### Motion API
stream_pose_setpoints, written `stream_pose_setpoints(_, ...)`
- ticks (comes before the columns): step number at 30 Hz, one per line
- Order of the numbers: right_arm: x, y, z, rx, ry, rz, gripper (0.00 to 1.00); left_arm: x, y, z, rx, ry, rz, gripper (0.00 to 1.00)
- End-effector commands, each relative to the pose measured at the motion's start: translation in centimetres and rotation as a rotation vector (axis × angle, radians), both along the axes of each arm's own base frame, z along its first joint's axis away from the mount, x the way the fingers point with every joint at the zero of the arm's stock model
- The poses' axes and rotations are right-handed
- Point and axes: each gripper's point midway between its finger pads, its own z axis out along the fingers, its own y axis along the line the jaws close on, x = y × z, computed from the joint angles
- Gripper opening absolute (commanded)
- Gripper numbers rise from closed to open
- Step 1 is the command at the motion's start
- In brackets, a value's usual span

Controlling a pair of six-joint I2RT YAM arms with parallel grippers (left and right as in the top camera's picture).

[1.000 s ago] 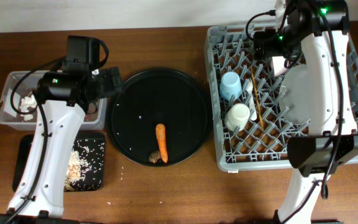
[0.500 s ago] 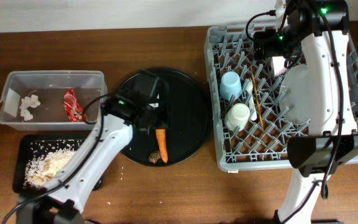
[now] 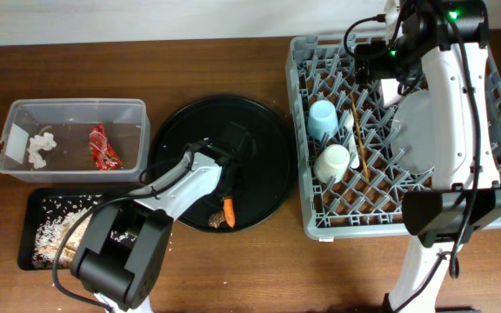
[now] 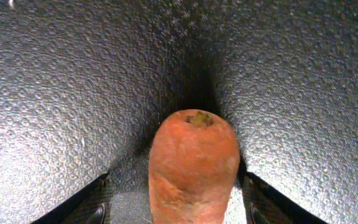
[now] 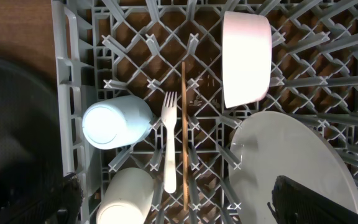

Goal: Sort waste into correct bins and load items into the dishwasher rack
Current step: 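Grasp the carrot with the left gripper and lift it, then drop the carrot onto the black rice tray with the left gripper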

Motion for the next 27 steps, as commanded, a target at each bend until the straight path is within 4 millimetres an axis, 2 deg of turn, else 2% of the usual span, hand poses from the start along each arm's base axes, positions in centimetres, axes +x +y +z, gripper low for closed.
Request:
stream_pose_setpoints(1,-0.1,-0.3,1.0,0.001,-0.026,-0.003,0.99,-0.6,-0.4,-0.5,-0.011,0.025,0.002,0.59)
stream_pose_setpoints(4,-0.1,-0.3,1.0,0.001,-0.026,-0.003,0.99,-0.4,-0.5,-0.5,-0.012,0.017,0.002,0.46)
stream_pose_setpoints(5,-0.1,-0.3,1.0,0.001,-0.026,-0.003,0.99,-0.3,-0.3,-0.5,-0.001,0.011,0.003,0.45)
stream_pose_setpoints(6,-0.1,-0.3,1.0,0.001,-0.026,-0.003,0.99,-0.1,0.2,-0.5,0.028,-0.006,0.007,0.32)
stream_pose_setpoints(7,-0.1,-0.3,1.0,0.001,-0.026,-0.003,0.99,0.2,0.6,-0.4,0.052,-0.020,0.004,0.25)
stream_pose_setpoints(9,-0.1,-0.3,1.0,0.001,-0.026,-0.003,0.99,0.6,0.4,-0.1,0.049,-0.033,-0.004,0.04)
stream_pose_setpoints(11,-0.1,-0.3,1.0,0.001,-0.026,-0.003,0.99,1.8,-0.2,0.9,0.040,-0.067,-0.047,0.00)
stream_pose_setpoints(12,-0.1,-0.3,1.0,0.001,-0.026,-0.003,0.99,3.0,-0.7,2.6,0.038,-0.102,-0.071,0.00)
stream_pose_setpoints(13,-0.1,-0.3,1.0,0.001,-0.026,-0.003,0.99,4.0,-0.3,4.1,0.069,-0.138,-0.058,0.00)
stream_pose_setpoints(14,-0.1,-0.3,1.0,0.001,-0.026,-0.003,0.99,5.3,1.3,6.9,0.110,-0.184,-0.020,0.01)
stream_pose_setpoints(16,-0.1,-0.3,1.0,0.001,-0.026,-0.003,0.99,5.9,5.0,11.1,0.094,-0.222,0.102,0.00)
stream_pose_setpoints(17,-0.1,-0.3,1.0,0.001,-0.026,-0.003,0.99,5.2,9.0,14.1,0.082,-0.245,0.237,0.00)
stream_pose_setpoints(18,-0.1,-0.3,1.0,0.001,-0.026,-0.003,0.99,4.1,13.4,16.7,0.076,-0.270,0.377,0.00)
stream_pose_setpoints(19,-0.1,-0.3,1.0,0.001,-0.026,-0.003,0.99,3.1,16.5,18.5,0.075,-0.294,0.467,0.00)
stream_pose_setpoints(20,-0.1,-0.3,1.0,0.001,-0.026,-0.003,0.99,1.4,20.5,20.4,0.076,-0.328,0.599,0.00)
stream_pose_setpoints(22,-0.1,-0.3,1.0,0.001,-0.026,-0.003,0.99,-2.8,26.8,22.9,0.083,-0.364,0.840,0.00)
stream_pose_setpoints(24,-0.1,-0.3,1.0,0.001,-0.026,-0.003,0.99,-5.6,29.8,22.3,0.079,-0.373,1.032,0.00)
stream_pose_setpoints(25,-0.1,-0.3,1.0,0.001,-0.026,-0.003,0.99,-7.1,31.0,20.5,0.080,-0.346,1.128,0.00)
stream_pose_setpoints(27,-0.1,-0.3,1.0,0.001,-0.026,-0.003,0.99,-7.9,31.7,15.7,0.060,-0.300,1.208,0.00)
